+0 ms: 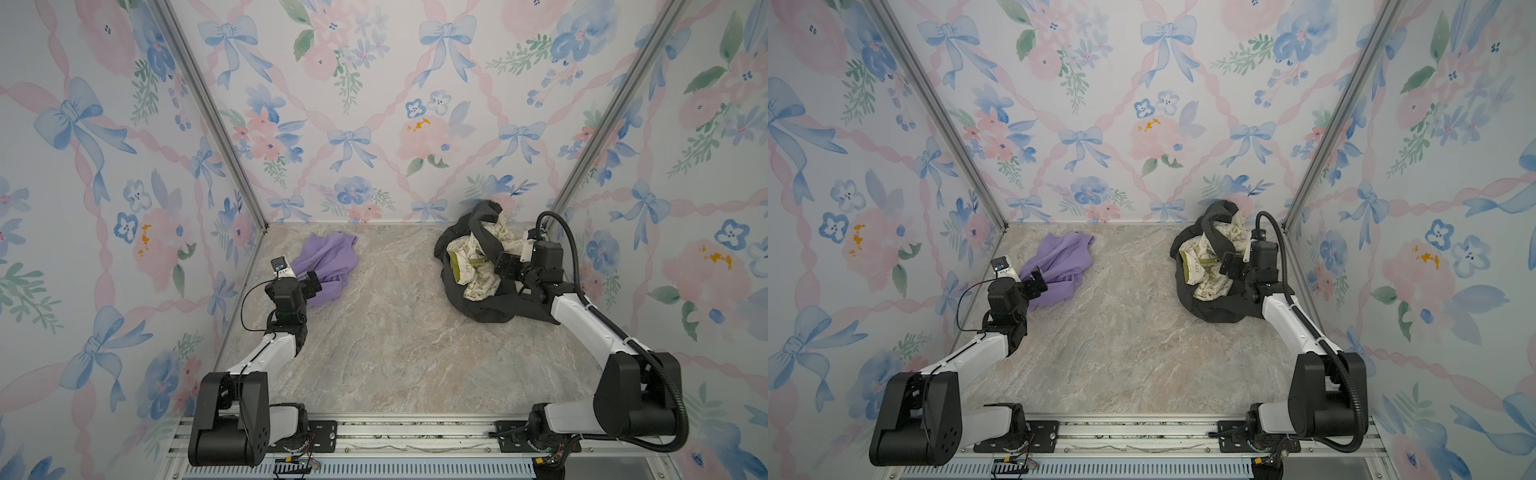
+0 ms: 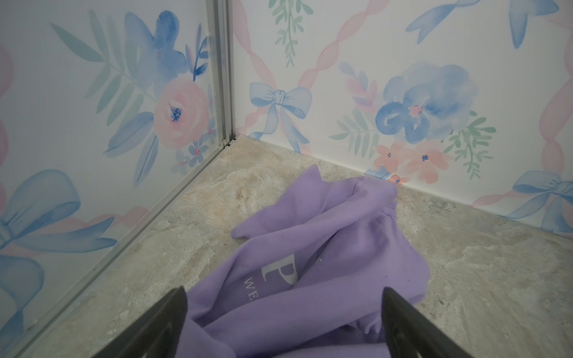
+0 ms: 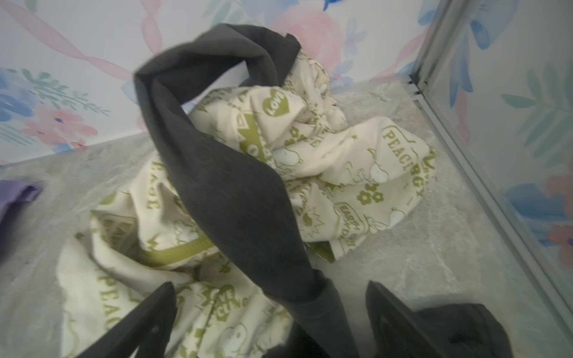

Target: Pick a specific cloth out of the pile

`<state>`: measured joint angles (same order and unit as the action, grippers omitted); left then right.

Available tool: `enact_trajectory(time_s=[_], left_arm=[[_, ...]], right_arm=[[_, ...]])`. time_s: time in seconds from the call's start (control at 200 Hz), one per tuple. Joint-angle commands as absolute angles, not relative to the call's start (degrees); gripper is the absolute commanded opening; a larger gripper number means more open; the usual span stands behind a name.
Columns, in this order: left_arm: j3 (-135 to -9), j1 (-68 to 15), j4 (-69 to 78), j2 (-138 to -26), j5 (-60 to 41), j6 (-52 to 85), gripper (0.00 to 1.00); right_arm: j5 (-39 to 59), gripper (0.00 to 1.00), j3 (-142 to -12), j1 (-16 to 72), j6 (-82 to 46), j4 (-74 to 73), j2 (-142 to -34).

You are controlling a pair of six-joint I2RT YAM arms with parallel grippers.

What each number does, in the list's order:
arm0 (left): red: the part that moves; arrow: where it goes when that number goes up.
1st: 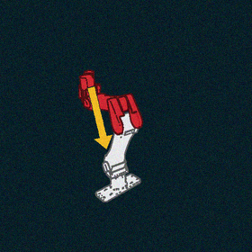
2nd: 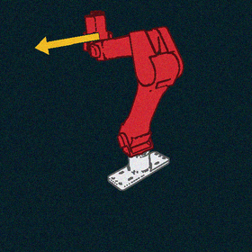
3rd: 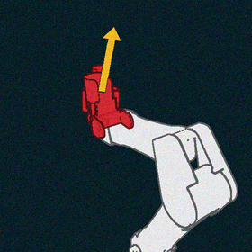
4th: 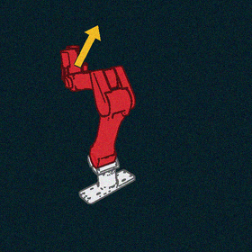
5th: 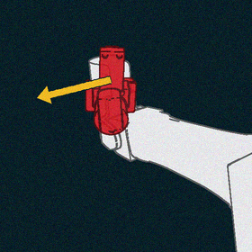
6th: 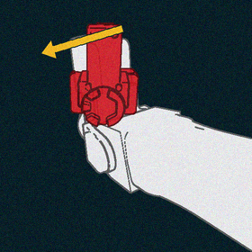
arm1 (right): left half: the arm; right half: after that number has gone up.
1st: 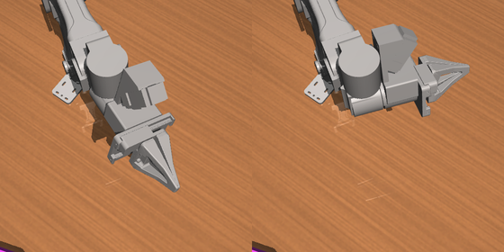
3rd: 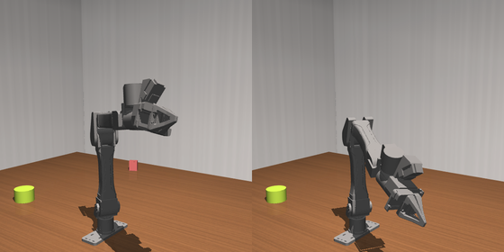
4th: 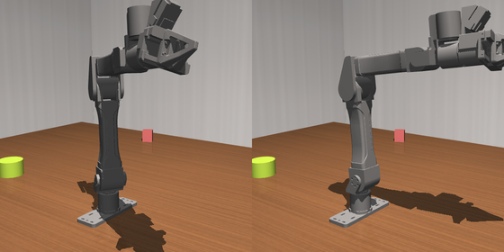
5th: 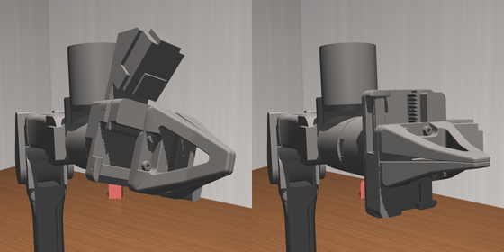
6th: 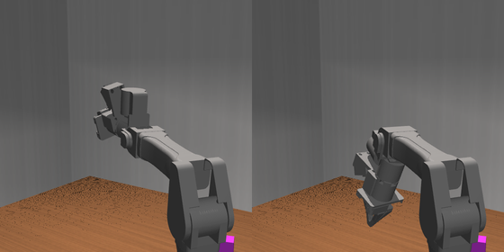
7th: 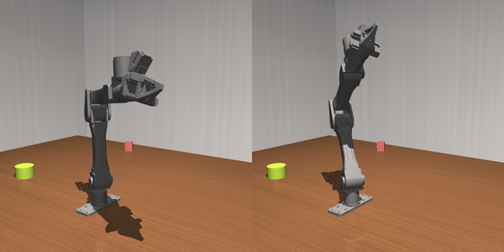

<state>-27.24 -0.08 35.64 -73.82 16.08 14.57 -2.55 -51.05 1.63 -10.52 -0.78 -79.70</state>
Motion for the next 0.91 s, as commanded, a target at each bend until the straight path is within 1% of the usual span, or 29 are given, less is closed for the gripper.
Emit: enact_trajectory(time_s=[0.0, 0.135, 0.22, 0.275, 0.355, 0.475, 0.575, 0.775, 0.9], left_arm=[[-24.6, 0.0, 43.7, -75.4, 16.5, 12.1, 0.98], [-20.2, 0.0, 53.2, -78.1, 14.4, 13.0, 0.98], [-20.1, -0.1, 53.7, -80.0, 12.5, 11.2, 0.98], [-19.4, 0.0, 54.8, -80.9, 12.7, 11.4, 0.98], [-18.2, -0.1, 57.3, -82.0, 12.0, 11.3, 0.98], [-17.8, -0.2, 59.8, -84.2, 10.6, 10.7, 0.98], [-18.6, -0.5, 59.9, -85.5, 10.4, 10.0, 0.98], [-19.2, -2.2, 60.0, -86.3, 8.3, 7.2, 0.98], [-18.7, -3.7, 61.0, -86.7, 7.6, 5.2, 0.98]], right_arm=[[-7.1, 0.97, -46.7, 0.5, -5.1, -8.1, -77.4], [-8.9, 0.97, -40.9, -0.9, -3.6, -14.1, -78.8], [-8.9, 0.97, -38.1, -1.1, -2.5, -20.0, -80.2], [-8.5, 0.97, -39.7, -1.6, -3.0, -18.7, -81.1], [-6.9, 0.97, -39.3, -1.7, -1.5, -24.3, -82.9], [-4.1, 0.97, -40.7, -2.5, -1.7, -24.8, -84.6], [-1.2, 0.97, -39.4, -2.7, -1.1, -23.2, -82.6], [-0.7, 0.97, -35.0, -2.9, -0.3, -21.0, -77.2], [0.2, 0.97, -30.4, -3.0, -1.6, -23.1, -76.4]])
